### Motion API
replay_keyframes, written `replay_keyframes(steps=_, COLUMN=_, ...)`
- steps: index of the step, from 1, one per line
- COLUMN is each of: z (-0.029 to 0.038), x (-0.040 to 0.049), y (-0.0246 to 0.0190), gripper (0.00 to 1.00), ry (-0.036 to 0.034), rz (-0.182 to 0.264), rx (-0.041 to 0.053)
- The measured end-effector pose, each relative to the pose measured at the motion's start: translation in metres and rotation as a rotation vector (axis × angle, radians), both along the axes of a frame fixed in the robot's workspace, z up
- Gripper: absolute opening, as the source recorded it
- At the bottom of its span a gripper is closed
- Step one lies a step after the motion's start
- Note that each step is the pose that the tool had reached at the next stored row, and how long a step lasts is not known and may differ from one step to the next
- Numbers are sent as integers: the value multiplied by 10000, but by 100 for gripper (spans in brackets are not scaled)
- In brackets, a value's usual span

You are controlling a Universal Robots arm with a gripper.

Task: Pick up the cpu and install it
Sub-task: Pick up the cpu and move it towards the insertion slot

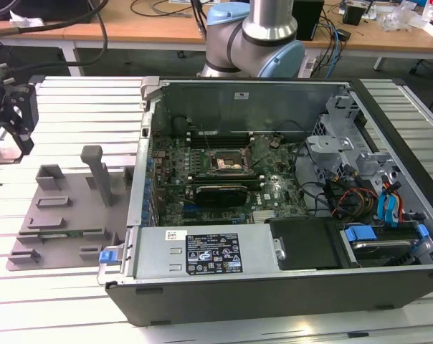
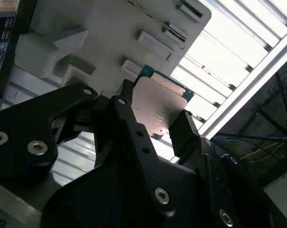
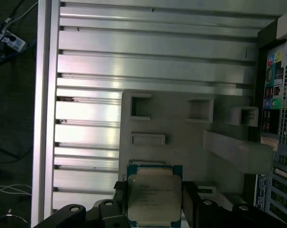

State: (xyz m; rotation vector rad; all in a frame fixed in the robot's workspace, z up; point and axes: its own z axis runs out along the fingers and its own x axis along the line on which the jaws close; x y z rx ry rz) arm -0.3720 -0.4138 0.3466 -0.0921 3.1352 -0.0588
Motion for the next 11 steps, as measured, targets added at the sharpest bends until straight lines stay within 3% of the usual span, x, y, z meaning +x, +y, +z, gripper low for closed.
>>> replay_keyframes(steps=11, z=189, x=0, y=4, gripper=55, ry=0, rz=0, rx=0)
